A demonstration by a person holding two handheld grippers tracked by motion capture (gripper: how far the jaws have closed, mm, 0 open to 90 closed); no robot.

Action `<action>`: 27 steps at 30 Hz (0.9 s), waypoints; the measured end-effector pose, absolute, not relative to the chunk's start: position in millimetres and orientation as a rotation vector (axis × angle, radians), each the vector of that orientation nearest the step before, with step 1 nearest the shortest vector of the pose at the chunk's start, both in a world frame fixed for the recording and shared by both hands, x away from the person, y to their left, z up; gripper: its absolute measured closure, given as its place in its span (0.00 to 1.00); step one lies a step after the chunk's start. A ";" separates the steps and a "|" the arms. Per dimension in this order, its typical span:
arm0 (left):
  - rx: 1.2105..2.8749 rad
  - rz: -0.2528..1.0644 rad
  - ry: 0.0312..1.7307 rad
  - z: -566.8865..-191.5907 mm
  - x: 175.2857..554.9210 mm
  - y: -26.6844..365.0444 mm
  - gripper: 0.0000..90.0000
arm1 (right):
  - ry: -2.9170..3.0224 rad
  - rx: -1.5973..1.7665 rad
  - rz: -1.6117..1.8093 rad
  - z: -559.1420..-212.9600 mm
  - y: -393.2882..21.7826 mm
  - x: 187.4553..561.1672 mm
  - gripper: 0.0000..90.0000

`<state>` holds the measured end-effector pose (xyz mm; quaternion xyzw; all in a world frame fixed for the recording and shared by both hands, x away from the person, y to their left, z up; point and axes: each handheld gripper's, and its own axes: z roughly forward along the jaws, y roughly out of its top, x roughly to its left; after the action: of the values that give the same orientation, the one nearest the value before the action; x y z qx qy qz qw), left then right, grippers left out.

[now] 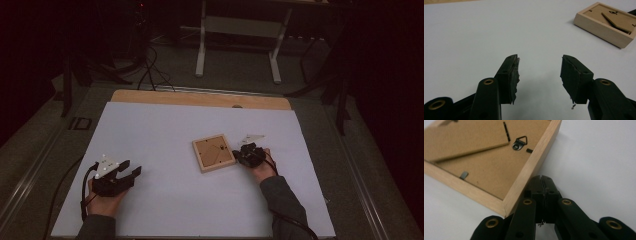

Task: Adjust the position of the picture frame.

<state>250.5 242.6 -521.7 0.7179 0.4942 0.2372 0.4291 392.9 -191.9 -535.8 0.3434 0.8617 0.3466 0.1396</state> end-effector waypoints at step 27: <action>1.796 0.589 1.235 -522.8 251.7 241.0 0.54 | 2.445 1.039 1.045 -522.8 -174.3 407.8 0.98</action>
<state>251.7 241.0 -522.8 0.7190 0.4943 0.2359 0.4279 407.8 -174.3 -522.8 0.3603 0.8477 0.3623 0.1428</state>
